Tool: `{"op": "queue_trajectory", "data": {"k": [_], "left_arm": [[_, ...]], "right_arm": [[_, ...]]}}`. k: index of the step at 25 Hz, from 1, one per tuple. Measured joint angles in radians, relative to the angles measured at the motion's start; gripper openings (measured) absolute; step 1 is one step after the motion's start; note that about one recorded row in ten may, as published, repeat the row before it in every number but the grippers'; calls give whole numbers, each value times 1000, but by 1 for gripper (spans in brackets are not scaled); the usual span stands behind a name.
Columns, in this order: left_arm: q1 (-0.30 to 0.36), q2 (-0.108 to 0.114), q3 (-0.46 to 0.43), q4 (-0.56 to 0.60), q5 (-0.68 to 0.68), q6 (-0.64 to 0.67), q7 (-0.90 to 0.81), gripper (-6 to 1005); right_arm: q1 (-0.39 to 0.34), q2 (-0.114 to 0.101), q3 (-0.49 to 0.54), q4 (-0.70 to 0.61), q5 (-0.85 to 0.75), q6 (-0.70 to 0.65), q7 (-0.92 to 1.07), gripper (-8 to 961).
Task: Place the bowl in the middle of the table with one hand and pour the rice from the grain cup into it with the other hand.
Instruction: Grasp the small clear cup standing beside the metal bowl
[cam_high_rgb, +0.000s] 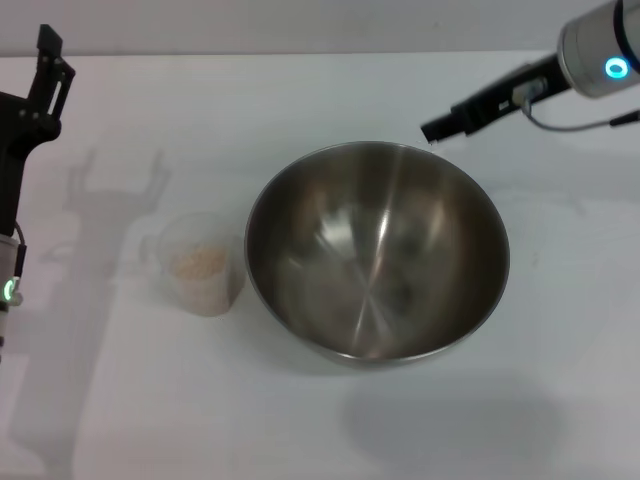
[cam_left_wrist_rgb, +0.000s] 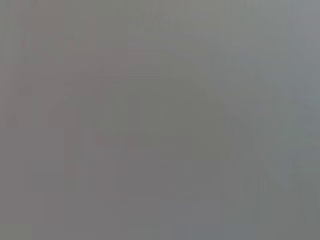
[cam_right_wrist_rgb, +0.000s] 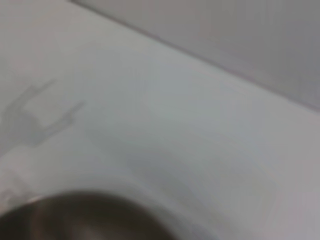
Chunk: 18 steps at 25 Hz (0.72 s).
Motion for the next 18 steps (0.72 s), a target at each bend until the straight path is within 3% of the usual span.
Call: {"op": "queue_trajectory", "data": {"k": [4, 8, 15, 16, 17, 18], "left_arm": [[10, 0, 0, 0, 0, 14, 0, 752], [12, 0, 0, 5, 0, 15, 0, 750], [12, 3, -4, 11, 0, 15, 2, 747], [12, 3, -4, 12, 0, 15, 5, 746], [12, 3, -5, 16, 0, 14, 8, 746], [12, 3, -5, 16, 0, 14, 8, 745]], "right_arm": [[-9, 1, -18, -68, 0, -66, -24, 487], [-59, 4, -83, -128, 3, -263, -78, 484], [-200, 6, -312, -114, 17, -892, -124, 484], [-220, 7, -359, -100, 20, -1005, -124, 484], [-255, 7, -444, -66, 23, -1228, -121, 484], [-255, 7, -444, -66, 23, -1228, -121, 484]]}}
